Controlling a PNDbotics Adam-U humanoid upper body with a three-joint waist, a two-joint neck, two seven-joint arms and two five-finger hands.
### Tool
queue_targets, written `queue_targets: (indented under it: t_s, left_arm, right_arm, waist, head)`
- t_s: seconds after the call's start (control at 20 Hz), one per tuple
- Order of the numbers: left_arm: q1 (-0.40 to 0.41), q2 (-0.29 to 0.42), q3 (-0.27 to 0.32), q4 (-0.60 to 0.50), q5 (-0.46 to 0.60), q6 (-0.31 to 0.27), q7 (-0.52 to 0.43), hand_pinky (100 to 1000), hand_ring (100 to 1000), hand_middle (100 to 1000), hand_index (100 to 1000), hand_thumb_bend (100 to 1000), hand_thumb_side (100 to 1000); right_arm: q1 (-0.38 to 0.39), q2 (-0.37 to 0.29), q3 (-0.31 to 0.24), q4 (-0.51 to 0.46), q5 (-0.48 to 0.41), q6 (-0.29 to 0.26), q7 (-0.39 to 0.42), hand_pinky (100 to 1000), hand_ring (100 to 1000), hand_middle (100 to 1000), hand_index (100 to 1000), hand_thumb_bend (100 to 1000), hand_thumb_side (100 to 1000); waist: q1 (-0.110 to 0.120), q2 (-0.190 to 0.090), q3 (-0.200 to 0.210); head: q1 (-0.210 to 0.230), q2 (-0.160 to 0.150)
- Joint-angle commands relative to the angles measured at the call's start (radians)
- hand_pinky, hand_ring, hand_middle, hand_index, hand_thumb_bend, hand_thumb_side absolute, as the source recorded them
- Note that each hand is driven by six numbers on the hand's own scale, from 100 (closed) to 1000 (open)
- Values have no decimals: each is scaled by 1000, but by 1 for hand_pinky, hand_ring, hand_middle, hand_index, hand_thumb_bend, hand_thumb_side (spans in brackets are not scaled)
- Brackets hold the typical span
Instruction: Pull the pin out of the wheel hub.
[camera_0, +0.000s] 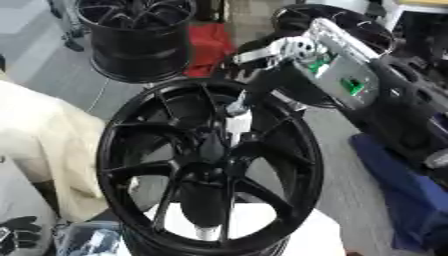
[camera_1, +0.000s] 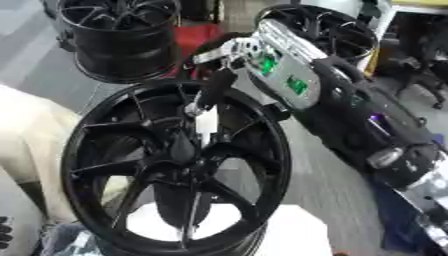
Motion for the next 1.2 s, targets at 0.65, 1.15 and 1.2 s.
queue_targets:
  t_s: [0.65, 1.15, 1.2]
  left_arm:
    - [-10, 25, -3, -20, 0, -164, -160, 713, 690, 655, 825, 100, 881]
    - [-11, 24, -3, -20, 1, -165, -160, 713, 691, 656, 825, 100, 881]
    - [-11, 24, -3, -20, 1, -166, -160, 713, 691, 656, 825, 100, 881]
  right_arm:
    - [3, 11, -31, 70, 53, -34, 7, 926, 958, 927, 988, 341, 472]
    - [27, 32, -52, 133, 92, -62, 7, 921, 950, 904, 982, 344, 467]
    - [29, 33, -54, 138, 94, -64, 7, 920, 947, 898, 980, 344, 466]
  waist:
    - [10, -7, 0]
    - [12, -5, 1]
    - [12, -4, 1]
  head:
    - [-2, -7]
    - [-3, -7]
    - [-3, -7]
